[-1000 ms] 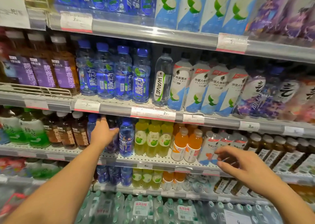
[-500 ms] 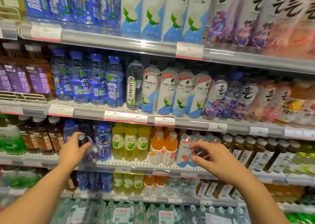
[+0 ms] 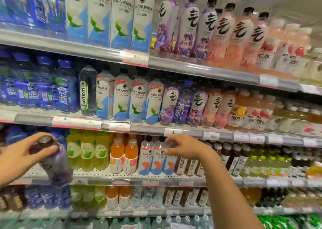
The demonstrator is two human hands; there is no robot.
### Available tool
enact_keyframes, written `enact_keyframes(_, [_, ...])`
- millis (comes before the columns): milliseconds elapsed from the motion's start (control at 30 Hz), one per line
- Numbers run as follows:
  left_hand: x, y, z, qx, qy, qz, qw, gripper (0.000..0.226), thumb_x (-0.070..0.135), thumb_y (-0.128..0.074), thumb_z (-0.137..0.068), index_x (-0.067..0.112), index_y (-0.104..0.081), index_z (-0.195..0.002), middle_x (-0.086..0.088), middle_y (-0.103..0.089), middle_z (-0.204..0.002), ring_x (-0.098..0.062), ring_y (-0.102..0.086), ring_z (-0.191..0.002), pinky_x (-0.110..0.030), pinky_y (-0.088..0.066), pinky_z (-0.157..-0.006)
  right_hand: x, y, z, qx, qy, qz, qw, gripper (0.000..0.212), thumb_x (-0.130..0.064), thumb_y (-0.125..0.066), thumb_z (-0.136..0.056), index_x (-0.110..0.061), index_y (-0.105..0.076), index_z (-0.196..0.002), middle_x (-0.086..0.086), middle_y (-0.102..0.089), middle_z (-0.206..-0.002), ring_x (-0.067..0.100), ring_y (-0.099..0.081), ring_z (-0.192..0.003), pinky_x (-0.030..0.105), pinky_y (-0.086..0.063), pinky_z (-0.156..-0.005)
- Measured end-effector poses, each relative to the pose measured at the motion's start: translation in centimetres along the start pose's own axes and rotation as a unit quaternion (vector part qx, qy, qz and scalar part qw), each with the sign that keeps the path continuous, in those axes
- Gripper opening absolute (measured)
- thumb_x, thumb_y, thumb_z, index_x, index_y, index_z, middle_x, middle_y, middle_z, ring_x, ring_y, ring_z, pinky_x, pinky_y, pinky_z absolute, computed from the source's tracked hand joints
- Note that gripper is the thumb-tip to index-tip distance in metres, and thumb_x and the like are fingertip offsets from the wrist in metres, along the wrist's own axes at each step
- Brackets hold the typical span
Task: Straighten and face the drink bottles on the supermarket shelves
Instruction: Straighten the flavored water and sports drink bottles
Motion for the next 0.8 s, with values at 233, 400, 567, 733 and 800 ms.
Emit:
enact_keyframes(233, [18.9, -4.5, 4.8, 0.028, -0.047, 0.033, 0.998, 0.064, 0.079, -0.071, -0.063, 0.033, -0.071, -0.107, 0.006, -0.076, -0.099, -0.013, -0.07, -0.094, -0.034, -0.054, -0.085, 1.0, 9.2, -2.4, 0.252, 0.055, -0.024, 0.966, 0.045, -0.035, -0.067, -0.096, -0.02, -0.059, -0.138, 0.0, -0.062, -0.138, 0.017, -0.06, -0.115, 0.031, -0.047, -0.095])
enact_keyframes(400, [22.5, -7.4, 6.2, 0.025, -0.074, 0.084, 0.993, 0.071, 0.079, -0.071, -0.064, 0.027, -0.069, -0.114, -0.002, -0.075, -0.1, -0.029, -0.07, -0.099, -0.059, -0.051, -0.096, 2.1, 13.3, -4.6, 0.333, 0.039, -0.004, 0.942, 0.058, -0.032, -0.068, -0.094, -0.015, -0.049, -0.147, 0.011, -0.053, -0.141, 0.027, -0.056, -0.122, 0.034, -0.042, -0.097])
enact_keyframes(567, [23.7, -10.1, 7.7, 0.012, -0.073, 0.078, 0.994, 0.05, 0.063, -0.067, -0.069, 0.034, -0.07, -0.109, 0.003, -0.075, -0.099, -0.015, -0.071, -0.094, -0.03, -0.055, -0.081, 2.9, 15.0, -7.4, 0.346, -0.015, 0.016, 0.938, 0.077, -0.035, -0.065, -0.094, -0.011, -0.03, -0.158, 0.022, -0.048, -0.146, 0.042, -0.052, -0.129, 0.045, -0.047, -0.101])
enact_keyframes(733, [24.7, -11.4, 8.1, -0.009, -0.076, 0.067, 0.995, 0.048, 0.064, -0.066, -0.068, 0.04, -0.069, -0.109, 0.009, -0.075, -0.101, -0.006, -0.071, -0.092, -0.023, -0.056, -0.075, 2.9, 16.0, -9.7, 0.325, -0.022, 0.011, 0.945, 0.078, -0.042, -0.062, -0.083, -0.018, -0.035, -0.153, 0.021, -0.065, -0.121, 0.043, -0.066, -0.102, 0.047, -0.057, -0.086])
enact_keyframes(800, [24.8, -11.6, 8.0, -0.011, -0.074, 0.06, 0.995, 0.042, 0.059, -0.069, -0.073, 0.04, -0.068, -0.111, 0.01, -0.075, -0.103, -0.006, -0.071, -0.094, -0.029, -0.057, -0.078, 2.8, 16.0, -10.1, 0.315, -0.031, 0.016, 0.949, 0.08, -0.041, -0.063, -0.087, -0.017, -0.032, -0.156, 0.018, -0.068, -0.111, 0.041, -0.067, -0.096, 0.049, -0.059, -0.084])
Point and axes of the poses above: each hand's wrist, its own z-axis away from the middle knuckle, its own y-axis out of the back of the hand, x = y × z, the point moved 3 cm from there along -z, towards the middle knuckle
